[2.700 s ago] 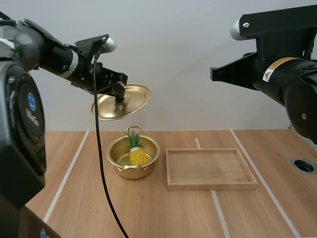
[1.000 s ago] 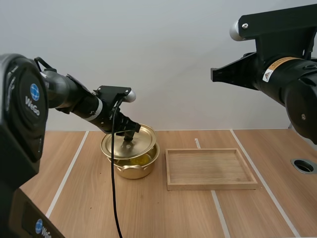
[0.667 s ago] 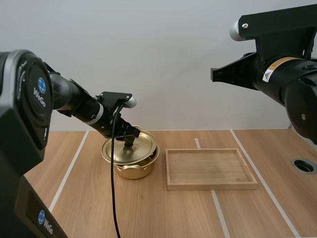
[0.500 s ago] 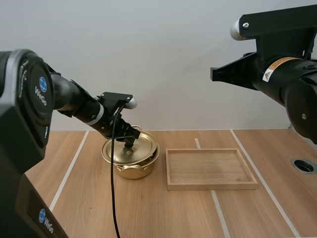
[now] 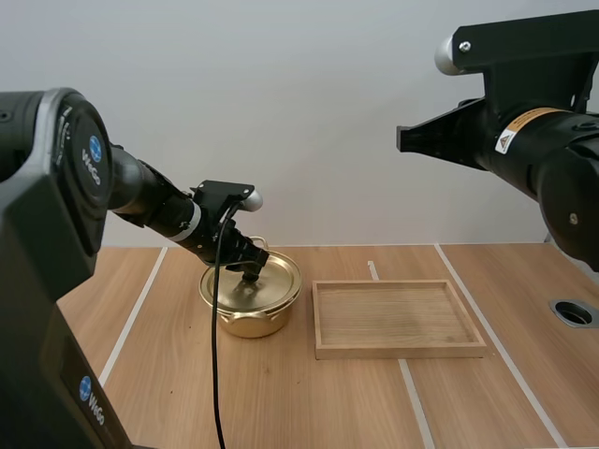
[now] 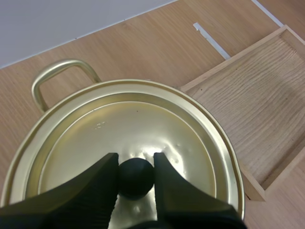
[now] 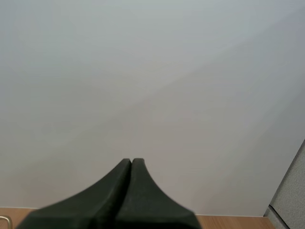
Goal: Open the pot, put the pineapple inside, and close it
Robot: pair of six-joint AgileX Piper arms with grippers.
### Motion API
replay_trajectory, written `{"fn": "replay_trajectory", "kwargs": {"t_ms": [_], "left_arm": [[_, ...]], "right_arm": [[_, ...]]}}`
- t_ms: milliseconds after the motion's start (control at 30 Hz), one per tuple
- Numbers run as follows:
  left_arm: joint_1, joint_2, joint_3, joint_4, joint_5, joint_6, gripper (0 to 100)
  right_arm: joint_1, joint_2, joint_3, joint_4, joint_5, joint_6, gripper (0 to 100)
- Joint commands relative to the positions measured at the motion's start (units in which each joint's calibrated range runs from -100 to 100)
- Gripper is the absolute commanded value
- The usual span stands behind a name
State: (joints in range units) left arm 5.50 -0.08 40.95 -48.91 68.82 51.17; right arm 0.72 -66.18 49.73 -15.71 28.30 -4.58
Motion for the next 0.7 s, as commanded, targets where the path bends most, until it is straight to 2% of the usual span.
{"fn": "replay_trajectory", "kwargs": {"t_ms": [0,400,433,500,533,567,600,633,667], "left_arm": [[-0.19,2.0,0.2,0.2,-3.6,0.4,0],[-0.19,2.7,0.2,0.3,-4.2,0.4,0],[-0.19,2.7,0.2,0.3,-3.7,0.4,3],[-0.19,2.6,0.2,0.3,-3.1,0.4,19],[-0.19,2.3,0.2,0.0,-2.7,0.4,35],[-0.19,2.3,0.2,-0.1,-2.5,0.4,57],[-0.19,2.2,0.2,-0.7,-2.5,0.4,84],[-0.19,2.0,0.2,-1.6,-2.5,0.4,100],[-0.19,2.0,0.2,-2.0,-2.5,-0.3,100]], "right_arm": [[-0.2,-0.7,-0.6,0.0,-0.5,0.1,0],[-0.2,-0.7,-0.6,0.0,-0.5,0.1,0],[-0.2,-0.7,-0.6,0.0,-0.5,0.1,0],[-0.2,-0.7,-0.6,0.0,-0.5,0.1,0],[-0.2,-0.7,-0.6,0.0,-0.5,0.1,0],[-0.2,-0.7,-0.6,0.0,-0.5,0.1,0],[-0.2,-0.7,-0.6,0.0,-0.5,0.1,0],[-0.2,-0.7,-0.6,0.0,-0.5,0.1,0],[-0.2,-0.7,-0.6,0.0,-0.5,0.1,0]]}}
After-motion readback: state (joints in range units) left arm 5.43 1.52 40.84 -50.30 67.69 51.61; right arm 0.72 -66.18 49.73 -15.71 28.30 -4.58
